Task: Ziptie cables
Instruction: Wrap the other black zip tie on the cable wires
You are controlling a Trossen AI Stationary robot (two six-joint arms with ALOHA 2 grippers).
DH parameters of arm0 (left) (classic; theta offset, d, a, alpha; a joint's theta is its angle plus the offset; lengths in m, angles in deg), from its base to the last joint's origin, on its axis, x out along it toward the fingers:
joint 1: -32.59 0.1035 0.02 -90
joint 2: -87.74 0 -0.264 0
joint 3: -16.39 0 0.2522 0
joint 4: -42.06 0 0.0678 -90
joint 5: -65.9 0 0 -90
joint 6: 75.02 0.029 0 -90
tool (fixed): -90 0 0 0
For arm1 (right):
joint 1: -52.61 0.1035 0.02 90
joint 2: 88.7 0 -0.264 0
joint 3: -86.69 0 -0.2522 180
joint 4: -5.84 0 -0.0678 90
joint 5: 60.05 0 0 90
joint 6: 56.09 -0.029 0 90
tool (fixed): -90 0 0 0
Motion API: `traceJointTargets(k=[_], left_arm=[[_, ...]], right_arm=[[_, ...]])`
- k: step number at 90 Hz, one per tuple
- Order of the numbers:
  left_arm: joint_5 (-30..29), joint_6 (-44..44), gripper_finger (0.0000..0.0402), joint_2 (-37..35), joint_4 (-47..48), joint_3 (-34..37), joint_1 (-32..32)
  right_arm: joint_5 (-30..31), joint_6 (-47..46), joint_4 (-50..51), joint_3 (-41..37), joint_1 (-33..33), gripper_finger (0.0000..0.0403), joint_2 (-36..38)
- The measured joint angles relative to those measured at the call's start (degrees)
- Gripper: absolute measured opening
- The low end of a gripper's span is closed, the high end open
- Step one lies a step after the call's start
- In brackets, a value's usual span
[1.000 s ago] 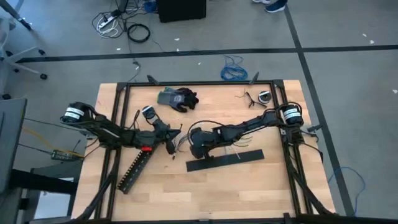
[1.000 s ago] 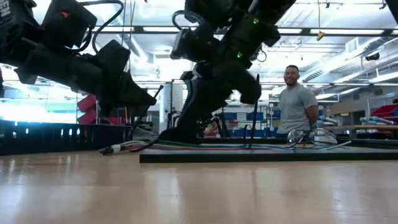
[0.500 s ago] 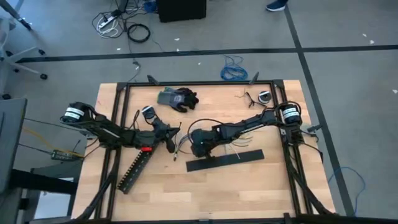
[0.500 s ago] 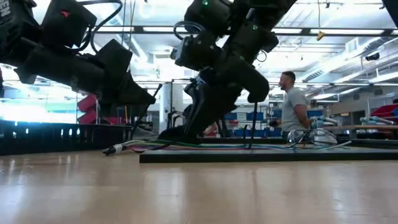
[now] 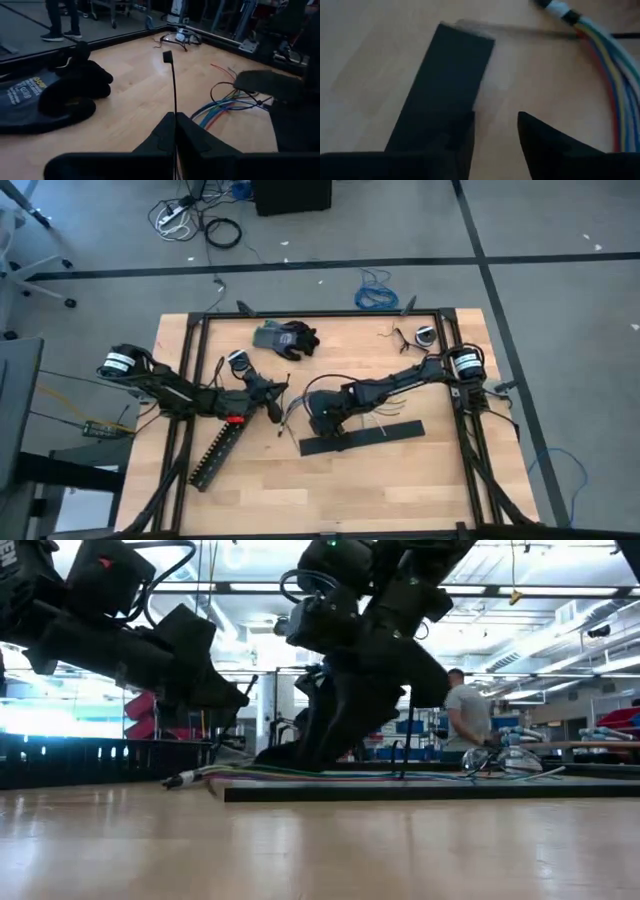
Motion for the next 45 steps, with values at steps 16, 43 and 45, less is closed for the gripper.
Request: traceJointTargets(k=[16,43,45], left_arm=[[-0.9,-0.99,0.0,0.1,0.17,0.0,0.0],[-3.78,-1.03,0.0,0.1,-2.84,0.0,-0.02],[-4.11,-1.04,0.0,0.1,-2.73,0.05,-0.06]], right_arm=[[1.99,6.39,-3.81,-2.89,1.93,0.0144,0.0],[10.22,11.8,-15.31,-3.73,4.07,0.0144,-0.07],[11.13,12.52,-15.72,-3.73,4.1,0.0144,-0.07]])
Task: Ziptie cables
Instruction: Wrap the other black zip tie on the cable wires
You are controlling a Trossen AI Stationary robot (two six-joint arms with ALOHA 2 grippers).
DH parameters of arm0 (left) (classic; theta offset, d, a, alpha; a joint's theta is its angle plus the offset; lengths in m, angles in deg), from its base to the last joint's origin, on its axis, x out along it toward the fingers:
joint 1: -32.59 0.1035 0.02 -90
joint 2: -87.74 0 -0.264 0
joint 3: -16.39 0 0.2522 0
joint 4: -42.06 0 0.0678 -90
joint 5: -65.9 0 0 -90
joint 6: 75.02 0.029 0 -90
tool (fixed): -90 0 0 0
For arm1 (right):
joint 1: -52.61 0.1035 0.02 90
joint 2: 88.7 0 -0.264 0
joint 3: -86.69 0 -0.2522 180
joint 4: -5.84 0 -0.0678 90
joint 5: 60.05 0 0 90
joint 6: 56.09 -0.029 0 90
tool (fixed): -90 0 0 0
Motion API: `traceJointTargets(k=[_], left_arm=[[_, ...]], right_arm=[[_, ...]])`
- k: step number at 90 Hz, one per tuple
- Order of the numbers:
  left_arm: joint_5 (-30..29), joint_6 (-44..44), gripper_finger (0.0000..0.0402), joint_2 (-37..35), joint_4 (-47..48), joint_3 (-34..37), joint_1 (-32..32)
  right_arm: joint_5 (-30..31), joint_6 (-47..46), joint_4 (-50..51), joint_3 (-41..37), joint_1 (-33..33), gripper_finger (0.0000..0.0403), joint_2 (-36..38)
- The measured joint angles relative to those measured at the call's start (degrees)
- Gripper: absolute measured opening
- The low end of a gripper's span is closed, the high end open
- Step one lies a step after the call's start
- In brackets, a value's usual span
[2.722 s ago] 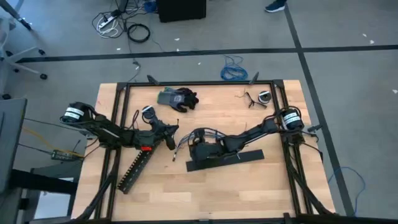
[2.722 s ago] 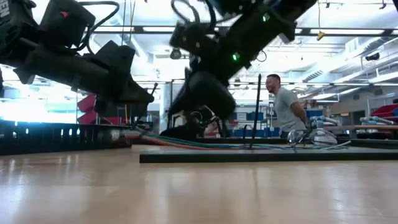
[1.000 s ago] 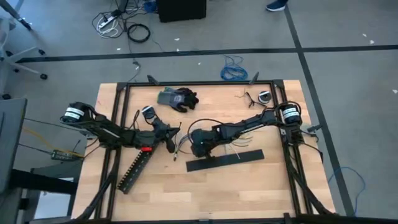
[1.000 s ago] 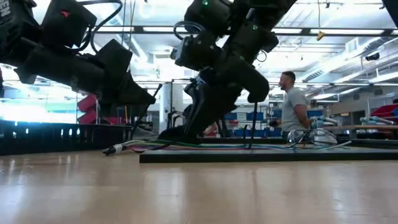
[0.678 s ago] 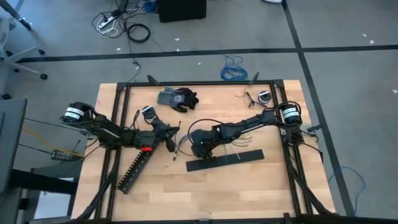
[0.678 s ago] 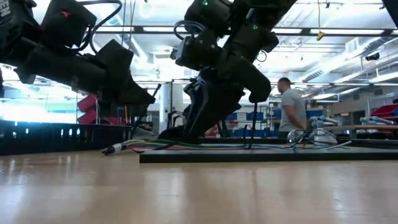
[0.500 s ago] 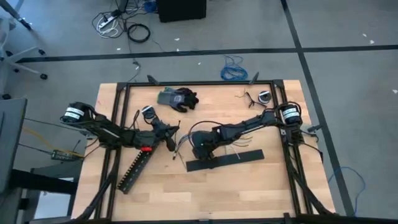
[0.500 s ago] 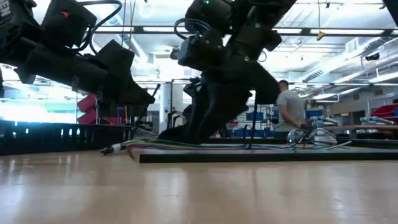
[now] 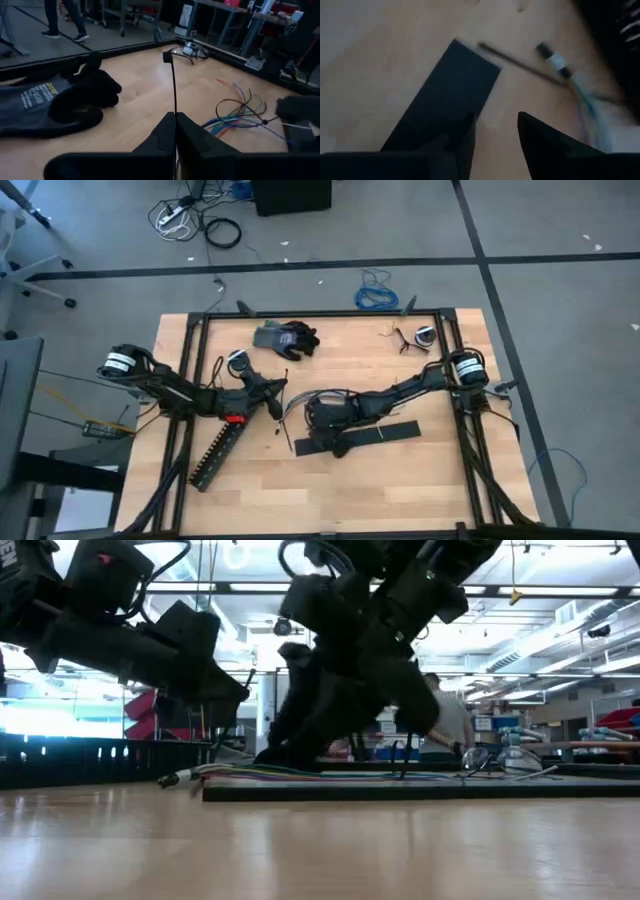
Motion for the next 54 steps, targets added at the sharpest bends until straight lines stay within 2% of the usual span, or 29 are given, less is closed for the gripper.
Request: traceJointTargets(k=[11,28,54], left_arm=[[-0.97,-0.49,0.0,0.02,0.42,0.71,-0.03],[-1.8,-1.71,0.0,0.02,0.68,0.84,-0.03],[-3.42,-3.1,0.0,0.0,2.44,1.07,-0.84]], right_arm=[[5.37,1.44,-1.87,0.18,-0.77,0.0144,-0.02],[5.55,-1.12,2.51,-0.05,-2.31,0.0144,-3.13],[8.79,-8.04,2.33,0.31,1.93,0.0144,-5.01]])
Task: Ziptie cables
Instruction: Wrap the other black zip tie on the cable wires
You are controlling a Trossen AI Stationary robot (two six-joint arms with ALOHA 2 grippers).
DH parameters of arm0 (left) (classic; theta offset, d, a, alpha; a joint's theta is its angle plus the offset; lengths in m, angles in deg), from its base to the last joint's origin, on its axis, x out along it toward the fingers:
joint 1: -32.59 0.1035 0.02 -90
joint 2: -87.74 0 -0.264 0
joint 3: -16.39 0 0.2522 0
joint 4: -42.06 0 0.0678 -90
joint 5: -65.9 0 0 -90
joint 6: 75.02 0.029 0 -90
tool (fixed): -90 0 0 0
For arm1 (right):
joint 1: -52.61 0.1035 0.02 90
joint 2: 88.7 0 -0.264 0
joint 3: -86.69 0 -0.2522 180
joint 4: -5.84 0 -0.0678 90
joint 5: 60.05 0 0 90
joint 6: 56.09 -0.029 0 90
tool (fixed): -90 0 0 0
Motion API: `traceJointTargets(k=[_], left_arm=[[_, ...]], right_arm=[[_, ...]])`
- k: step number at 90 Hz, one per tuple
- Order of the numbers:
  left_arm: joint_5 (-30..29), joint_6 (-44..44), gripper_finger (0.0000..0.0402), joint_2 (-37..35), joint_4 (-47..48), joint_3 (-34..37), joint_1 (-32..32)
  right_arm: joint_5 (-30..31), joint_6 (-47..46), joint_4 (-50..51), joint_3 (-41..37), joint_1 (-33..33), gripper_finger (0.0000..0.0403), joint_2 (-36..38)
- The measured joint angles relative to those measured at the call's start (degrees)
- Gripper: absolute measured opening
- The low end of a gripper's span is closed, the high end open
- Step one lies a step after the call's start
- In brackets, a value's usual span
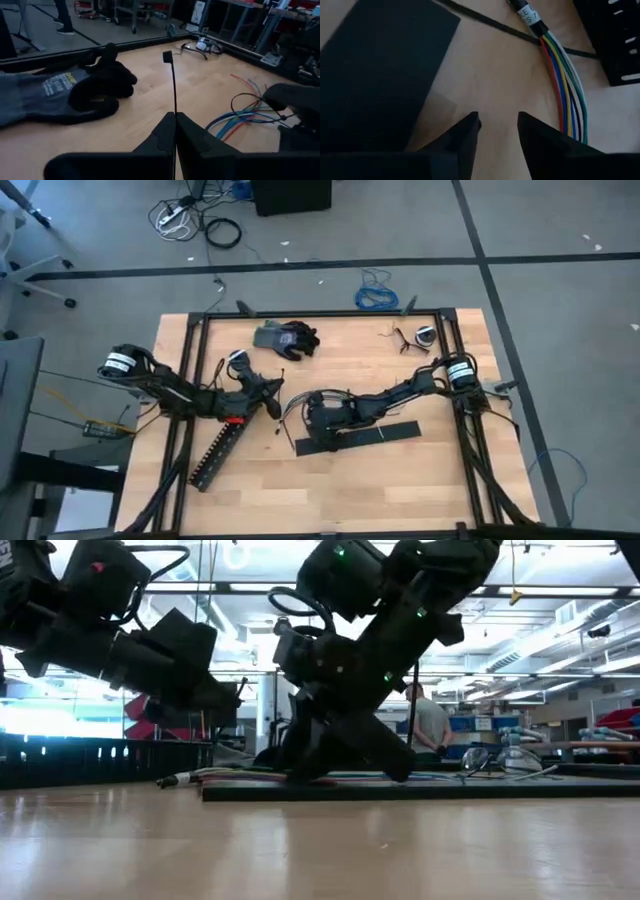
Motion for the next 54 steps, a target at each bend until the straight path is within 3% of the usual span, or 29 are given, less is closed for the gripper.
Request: traceJointTargets(k=[42,54], left_arm=[[-0.24,-0.03,0.0,0.0,0.35,0.02,0.0],[-0.24,-0.11,0.0,0.0,0.27,0.02,0.0]], right_arm=[[-5.71,-6.37,-6.43,2.79,4.6,0.0144,-0.38],[-0.36,-3.06,-10.36,5.08,2.33,0.0144,-0.36]])
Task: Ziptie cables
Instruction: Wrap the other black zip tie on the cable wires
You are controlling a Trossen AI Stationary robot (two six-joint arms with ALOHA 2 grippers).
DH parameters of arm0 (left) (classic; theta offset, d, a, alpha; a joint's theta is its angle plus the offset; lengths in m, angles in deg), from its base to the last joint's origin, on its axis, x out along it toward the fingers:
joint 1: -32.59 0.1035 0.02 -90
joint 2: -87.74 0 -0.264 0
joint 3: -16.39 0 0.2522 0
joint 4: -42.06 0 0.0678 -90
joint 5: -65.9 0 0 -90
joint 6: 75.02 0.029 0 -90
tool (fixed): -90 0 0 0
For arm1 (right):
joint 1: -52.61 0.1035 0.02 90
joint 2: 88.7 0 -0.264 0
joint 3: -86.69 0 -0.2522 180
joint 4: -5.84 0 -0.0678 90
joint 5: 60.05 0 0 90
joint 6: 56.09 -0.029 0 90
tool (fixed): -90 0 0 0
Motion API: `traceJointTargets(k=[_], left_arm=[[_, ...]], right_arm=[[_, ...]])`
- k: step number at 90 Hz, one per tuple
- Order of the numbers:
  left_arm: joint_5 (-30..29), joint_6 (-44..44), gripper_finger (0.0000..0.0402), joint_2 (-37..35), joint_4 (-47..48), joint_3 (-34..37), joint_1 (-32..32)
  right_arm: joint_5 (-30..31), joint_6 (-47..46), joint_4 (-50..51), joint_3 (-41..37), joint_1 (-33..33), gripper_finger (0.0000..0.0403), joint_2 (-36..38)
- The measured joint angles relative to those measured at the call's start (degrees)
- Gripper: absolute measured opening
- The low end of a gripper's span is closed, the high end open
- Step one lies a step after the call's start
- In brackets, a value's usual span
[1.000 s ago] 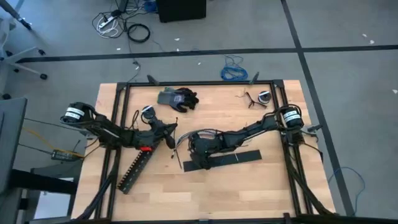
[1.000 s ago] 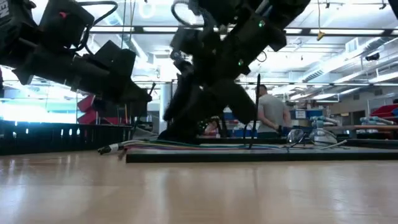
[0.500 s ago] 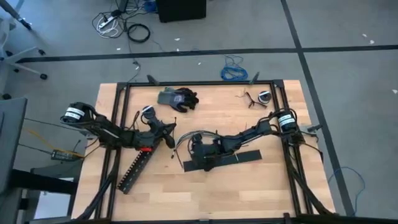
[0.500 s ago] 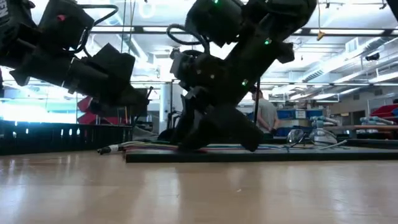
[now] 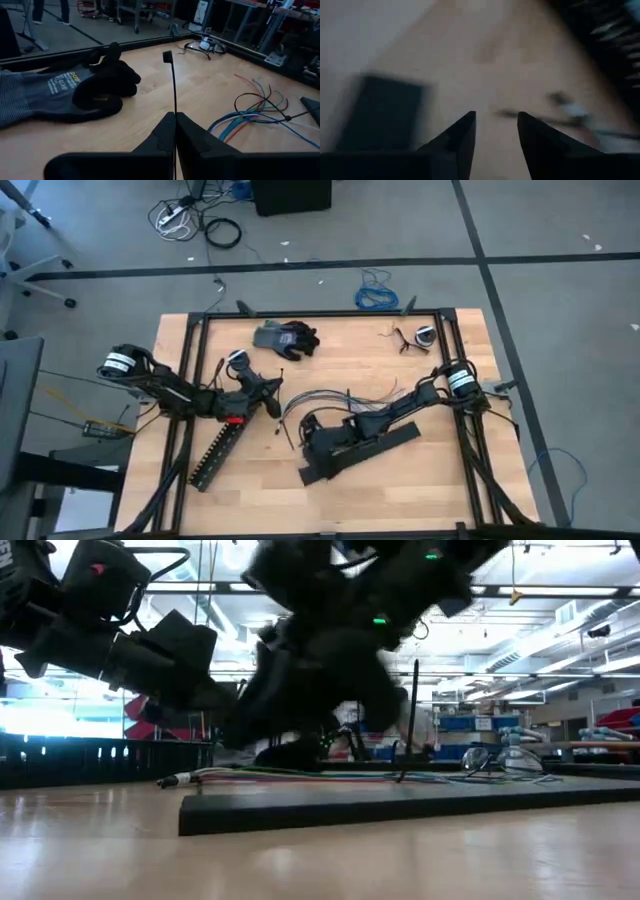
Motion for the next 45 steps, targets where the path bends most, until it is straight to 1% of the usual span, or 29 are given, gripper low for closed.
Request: traceJointTargets(k=[3,7,14,21,30,41,45], left_arm=[[-0.01,-0.01,0.0,0.0,0.0,0.0,0.0],[0.0,-0.02,0.0,0.0,0.0,0.0,0.0],[-0.02,-0.02,0.0,0.0,0.03,0.0,0.0],[-0.49,-0.02,0.0,0.0,0.06,0.0,0.0],[-1.56,-0.02,0.0,0.0,0.26,-0.02,0.0],[-5.49,-0.24,0.0,0.63,0.22,-0.02,0.0],[-5.86,-1.3,0.0,1.37,0.17,-0.12,0.02]], right_arm=[[0.59,0.05,0.04,0.63,-1.01,0.0144,0.01],[-0.09,-0.39,-0.14,1.01,-2.44,0.0144,0.1],[-3.41,-2.26,0.12,1.01,-4.87,0.0142,-0.23],[-5.78,-2.61,2.74,0.91,-6.28,0.0139,-0.39],[-8.73,-1.99,4.62,0.95,-6.18,0.0137,-0.39],[-9.45,-1.48,6.58,0.95,-5.3,0.0137,-0.39],[-9.38,-1.87,7.48,0.95,-5.19,0.0137,-0.37]])
